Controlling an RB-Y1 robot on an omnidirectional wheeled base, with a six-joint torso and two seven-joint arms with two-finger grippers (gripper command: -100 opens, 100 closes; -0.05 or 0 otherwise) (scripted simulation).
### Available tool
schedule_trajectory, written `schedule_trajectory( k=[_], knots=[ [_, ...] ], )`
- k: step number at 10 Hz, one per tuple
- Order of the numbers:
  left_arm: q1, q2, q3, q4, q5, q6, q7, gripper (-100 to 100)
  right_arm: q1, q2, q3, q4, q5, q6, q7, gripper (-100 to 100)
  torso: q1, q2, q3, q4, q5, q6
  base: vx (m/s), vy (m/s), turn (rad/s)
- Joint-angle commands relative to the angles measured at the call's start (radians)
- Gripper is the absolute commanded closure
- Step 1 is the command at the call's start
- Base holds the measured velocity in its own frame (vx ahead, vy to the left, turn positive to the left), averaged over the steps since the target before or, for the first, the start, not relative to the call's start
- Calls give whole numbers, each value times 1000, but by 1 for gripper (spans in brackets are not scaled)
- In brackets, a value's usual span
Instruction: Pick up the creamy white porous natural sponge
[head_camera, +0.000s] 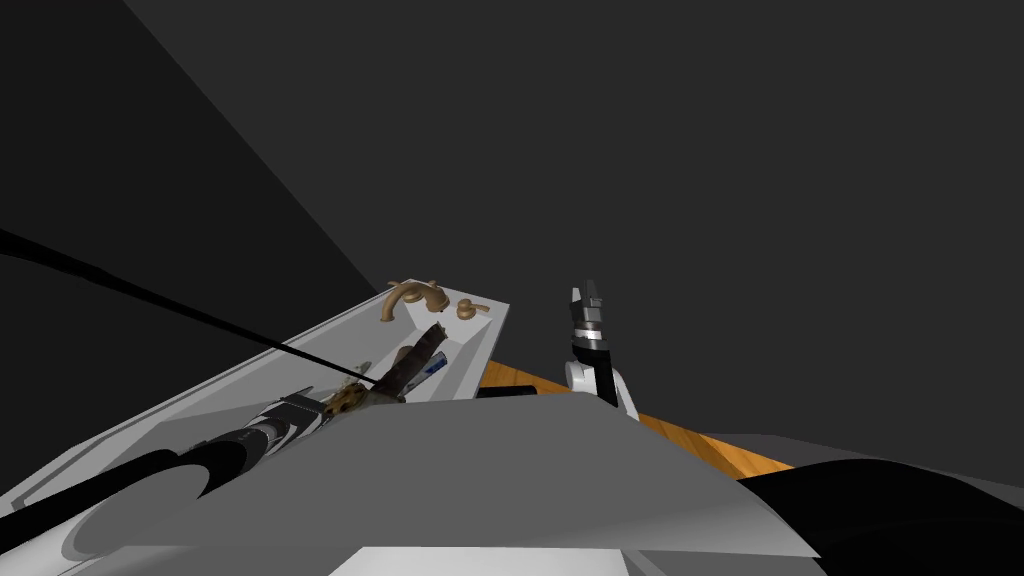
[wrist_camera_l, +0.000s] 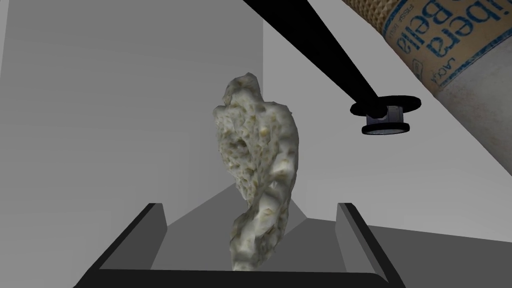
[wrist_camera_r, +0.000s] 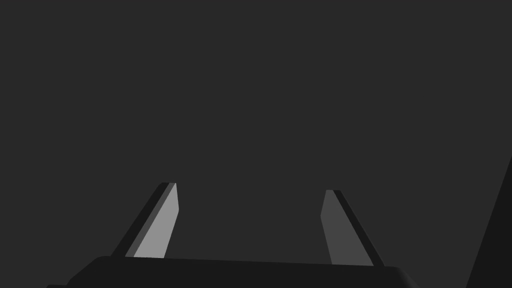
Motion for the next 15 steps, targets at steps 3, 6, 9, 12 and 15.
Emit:
schedule_trajectory(
  k=[3, 6, 9, 12, 15],
  knots=[
    [-68, 36, 21, 102, -32, -14, 31, -100, 0, 0, 0, 0, 0, 0, 0, 0, 1, 4, 2, 1, 0, 1, -82, 13, -198],
    [-113, 60, 35, 188, -54, -24, 52, -100, 0, 0, 0, 0, 0, 0, 0, 0, 1, 4, 3, 1, 0, 0, -83, 12, -147],
    [-159, 84, 49, 261, -76, -34, 72, -100, 0, 0, 0, 0, 0, 0, 0, 0, 9, 1, 1, 1, 3, 2, -87, 2, -144],
    [-227, 120, 71, 368, -108, -48, 103, -100, 0, 0, 0, 0, 0, 0, 0, 0, 20, -4, -2, 1, 4, 5, -112, -1, -216],
    [-218, 113, 61, 360, -101, -42, 95, 100, 0, 0, 0, 0, 0, 0, 0, 0, 28, -13, -7, 0, 4, 5, -22, -12, -21]
  ],
)
